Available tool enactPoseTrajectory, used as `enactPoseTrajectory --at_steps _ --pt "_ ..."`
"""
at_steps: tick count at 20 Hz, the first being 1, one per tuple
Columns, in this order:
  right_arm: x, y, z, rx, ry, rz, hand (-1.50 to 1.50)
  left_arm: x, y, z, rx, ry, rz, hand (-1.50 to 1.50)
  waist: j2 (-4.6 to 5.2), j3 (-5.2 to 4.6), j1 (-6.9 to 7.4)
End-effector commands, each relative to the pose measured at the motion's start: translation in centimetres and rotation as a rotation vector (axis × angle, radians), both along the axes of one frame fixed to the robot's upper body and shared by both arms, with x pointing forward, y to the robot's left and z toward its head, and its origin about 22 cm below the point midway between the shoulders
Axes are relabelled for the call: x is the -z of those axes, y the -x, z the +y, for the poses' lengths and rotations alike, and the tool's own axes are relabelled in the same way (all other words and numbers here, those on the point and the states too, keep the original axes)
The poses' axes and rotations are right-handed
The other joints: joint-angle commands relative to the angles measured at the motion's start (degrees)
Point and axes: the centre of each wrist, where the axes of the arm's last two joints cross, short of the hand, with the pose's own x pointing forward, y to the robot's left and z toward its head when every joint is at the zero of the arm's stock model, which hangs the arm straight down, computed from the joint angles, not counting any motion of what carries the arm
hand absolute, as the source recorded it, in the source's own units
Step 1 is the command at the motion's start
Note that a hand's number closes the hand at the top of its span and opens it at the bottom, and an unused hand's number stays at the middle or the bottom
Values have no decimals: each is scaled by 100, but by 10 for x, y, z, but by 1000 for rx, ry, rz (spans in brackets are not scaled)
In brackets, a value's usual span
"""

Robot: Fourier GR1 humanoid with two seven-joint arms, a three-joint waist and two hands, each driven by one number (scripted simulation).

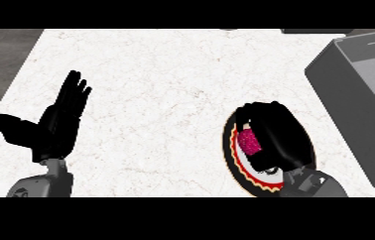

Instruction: Pick the cupcake from the plate and place it in the cardboard box

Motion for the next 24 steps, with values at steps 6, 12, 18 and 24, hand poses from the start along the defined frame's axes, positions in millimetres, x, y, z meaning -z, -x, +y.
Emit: enactPoseTrajectory --at_steps 6,12,18,24 --pt "-73 19 -19 261 -265 -242 150 10 9 9 5 11 15 0 -3 0 0" --pt "-98 -4 -65 462 -308 -351 150 4 11 -1 7 7 2 0 14 3 37" --pt "-116 -28 -110 570 -306 -301 150 -16 -7 17 6 -27 -3 0 21 3 44" --pt "-111 -56 -183 633 -267 -341 150 -4 -1 -6 9 7 15 0 30 6 63"
